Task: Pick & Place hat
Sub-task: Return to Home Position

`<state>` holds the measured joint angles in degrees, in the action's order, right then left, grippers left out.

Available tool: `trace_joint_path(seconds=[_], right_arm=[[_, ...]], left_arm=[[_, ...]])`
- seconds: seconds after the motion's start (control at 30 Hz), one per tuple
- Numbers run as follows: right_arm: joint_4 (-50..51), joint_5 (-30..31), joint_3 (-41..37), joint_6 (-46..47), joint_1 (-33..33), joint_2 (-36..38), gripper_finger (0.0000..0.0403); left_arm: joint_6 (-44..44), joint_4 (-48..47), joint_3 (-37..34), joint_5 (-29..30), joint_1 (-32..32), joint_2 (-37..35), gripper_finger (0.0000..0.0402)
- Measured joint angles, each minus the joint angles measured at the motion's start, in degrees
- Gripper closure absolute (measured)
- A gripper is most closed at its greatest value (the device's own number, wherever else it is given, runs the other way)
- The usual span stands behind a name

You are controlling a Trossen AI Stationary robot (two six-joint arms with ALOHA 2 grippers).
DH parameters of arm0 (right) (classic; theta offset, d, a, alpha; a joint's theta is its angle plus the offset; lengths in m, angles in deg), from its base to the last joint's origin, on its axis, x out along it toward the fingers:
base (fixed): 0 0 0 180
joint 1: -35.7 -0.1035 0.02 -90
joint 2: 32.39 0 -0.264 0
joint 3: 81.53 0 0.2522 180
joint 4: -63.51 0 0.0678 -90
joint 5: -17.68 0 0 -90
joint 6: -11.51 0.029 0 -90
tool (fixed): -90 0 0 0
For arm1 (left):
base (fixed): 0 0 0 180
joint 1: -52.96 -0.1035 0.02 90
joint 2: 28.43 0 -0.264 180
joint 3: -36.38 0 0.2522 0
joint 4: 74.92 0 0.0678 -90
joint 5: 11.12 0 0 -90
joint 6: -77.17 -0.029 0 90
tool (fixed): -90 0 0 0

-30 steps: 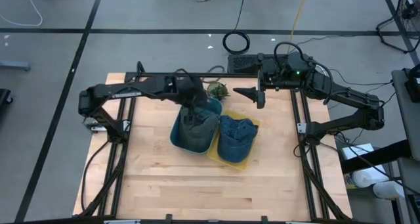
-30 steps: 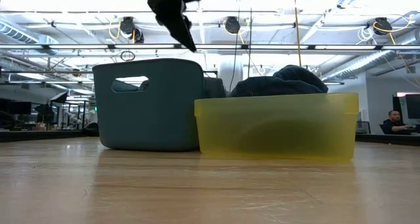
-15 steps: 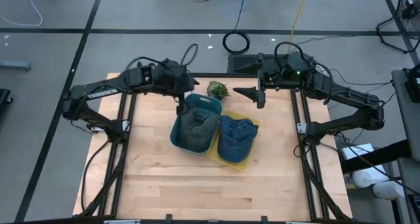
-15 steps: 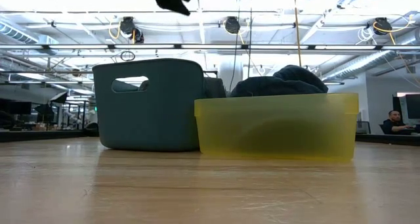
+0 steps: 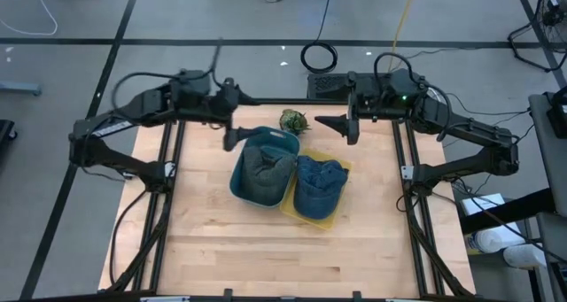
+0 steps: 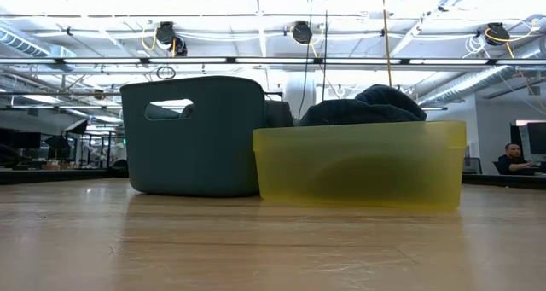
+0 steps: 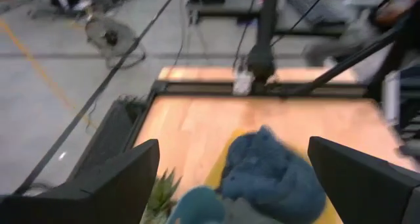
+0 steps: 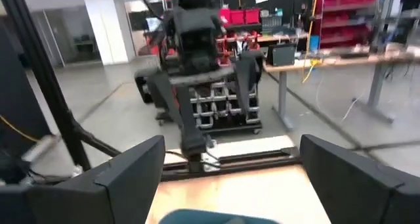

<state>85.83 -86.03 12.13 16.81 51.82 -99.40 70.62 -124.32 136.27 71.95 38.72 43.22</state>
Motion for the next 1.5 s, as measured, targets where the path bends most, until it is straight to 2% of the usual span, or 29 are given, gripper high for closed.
trace_joint_path(seconds=[0.1,0.17,0.23,0.5,0.83,1.03,1.23,1.5], right_arm=[[4.2,0.0,0.0,2.0,0.0,1.2,0.0062],[9.6,0.1,-0.1,-1.2,0.0,2.6,0.0062],[10.9,0.0,-1.9,-3.5,-0.1,4.5,0.0062],[-0.6,0.0,-17.9,1.5,-0.9,16.8,0.0062],[-11.9,0.2,-39.0,7.6,-0.8,32.6,0.0062],[-15.0,0.3,-49.1,11.2,-0.8,40.1,0.0062],[-20.2,0.9,-58.3,13.3,-0.8,45.8,0.0061],[-22.1,9.4,-65.2,13.5,-0.9,51.5,0.006]], left_arm=[[1.2,-0.6,-0.7,-1.8,-0.2,-3.5,0.0005],[1.7,-0.8,-2.3,-1.8,-0.4,-6.7,0.0005],[2.7,-0.8,-4.8,-1.5,-0.4,-10.3,0.0005],[5.8,3.9,-18.4,-0.1,-0.3,-26.5,0.0005],[6.6,7.5,-31.8,-0.2,-0.3,-39.7,0.0005],[12.9,19.9,-47.1,-1.1,-0.2,-47.7,0.0005],[15.3,32.0,-59.7,-4.0,0.6,-53.4,0.0004],[18.8,38.1,-70.5,-3.0,1.3,-61.5,0.0005]])
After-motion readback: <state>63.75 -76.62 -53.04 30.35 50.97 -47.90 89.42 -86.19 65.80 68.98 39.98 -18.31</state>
